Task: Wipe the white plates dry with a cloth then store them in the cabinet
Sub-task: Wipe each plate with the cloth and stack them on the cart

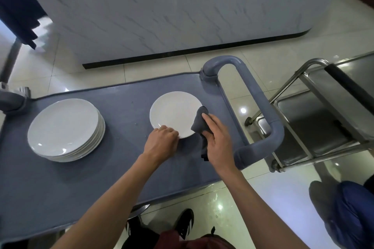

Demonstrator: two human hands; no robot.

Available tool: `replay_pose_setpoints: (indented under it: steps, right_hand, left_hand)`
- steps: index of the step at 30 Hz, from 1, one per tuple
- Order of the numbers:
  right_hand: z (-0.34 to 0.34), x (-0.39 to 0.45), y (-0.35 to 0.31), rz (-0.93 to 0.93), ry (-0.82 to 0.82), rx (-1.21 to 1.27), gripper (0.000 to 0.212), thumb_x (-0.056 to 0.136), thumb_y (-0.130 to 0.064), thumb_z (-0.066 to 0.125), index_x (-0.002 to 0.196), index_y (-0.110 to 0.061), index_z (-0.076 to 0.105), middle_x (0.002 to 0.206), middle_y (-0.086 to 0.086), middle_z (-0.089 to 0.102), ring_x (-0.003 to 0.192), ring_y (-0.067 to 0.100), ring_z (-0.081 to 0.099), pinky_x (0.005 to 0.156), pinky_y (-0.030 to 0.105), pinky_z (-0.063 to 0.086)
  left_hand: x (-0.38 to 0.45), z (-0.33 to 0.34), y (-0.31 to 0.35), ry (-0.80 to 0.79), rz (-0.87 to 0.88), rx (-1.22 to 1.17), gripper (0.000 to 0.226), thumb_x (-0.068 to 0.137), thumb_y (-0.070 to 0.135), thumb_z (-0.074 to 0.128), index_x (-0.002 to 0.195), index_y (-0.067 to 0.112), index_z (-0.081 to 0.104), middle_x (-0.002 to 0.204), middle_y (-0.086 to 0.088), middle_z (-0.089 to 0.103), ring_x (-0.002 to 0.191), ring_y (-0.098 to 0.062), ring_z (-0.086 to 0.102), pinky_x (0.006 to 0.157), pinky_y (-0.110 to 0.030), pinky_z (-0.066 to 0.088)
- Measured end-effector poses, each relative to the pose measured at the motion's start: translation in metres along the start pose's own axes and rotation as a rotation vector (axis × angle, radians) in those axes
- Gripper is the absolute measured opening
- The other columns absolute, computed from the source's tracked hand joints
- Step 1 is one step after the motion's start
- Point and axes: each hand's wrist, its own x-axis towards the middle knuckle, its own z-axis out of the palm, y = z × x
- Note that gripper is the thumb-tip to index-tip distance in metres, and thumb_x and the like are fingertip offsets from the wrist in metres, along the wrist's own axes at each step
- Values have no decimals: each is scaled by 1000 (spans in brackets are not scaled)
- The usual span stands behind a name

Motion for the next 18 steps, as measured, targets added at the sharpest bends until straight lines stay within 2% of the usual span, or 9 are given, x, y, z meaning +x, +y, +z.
replay_pose_setpoints:
  steps: [6, 11, 13, 18]
  right_hand:
    - [9, 9, -8, -27, -20, 77, 51, 98, -4, 57, 145, -23, 50, 148, -2, 47, 136, 16, 44, 111, 39, 43]
    - [29, 17, -25, -91, -19, 105, 54, 94, 1, 60, 143, -22, 53, 145, 0, 51, 130, 22, 48, 109, 41, 44]
    - [39, 20, -36, -108, -27, 100, 54, 93, 2, 60, 142, -21, 54, 144, -1, 52, 128, 21, 48, 110, 34, 41]
    - [69, 29, -68, -175, -51, 80, 53, 92, 2, 61, 140, -18, 56, 142, 2, 54, 122, 21, 48, 105, 5, 25]
  left_hand:
    - [-11, -15, -15, 16, -139, -4, 20, 94, 18, 52, 91, 14, 71, 92, -4, 69, 89, -29, 60, 71, -39, 50]
    - [-27, -31, -35, 109, -229, -59, 24, 92, 19, 55, 106, 18, 74, 103, -2, 73, 97, -30, 63, 76, -40, 51]
    - [-34, -39, -43, 116, -272, -85, 27, 93, 20, 53, 112, 19, 73, 107, -1, 72, 102, -29, 62, 81, -41, 51]
    - [-57, -54, -76, 174, -382, -142, 29, 94, 21, 57, 119, 19, 72, 115, -3, 72, 110, -30, 62, 87, -42, 52]
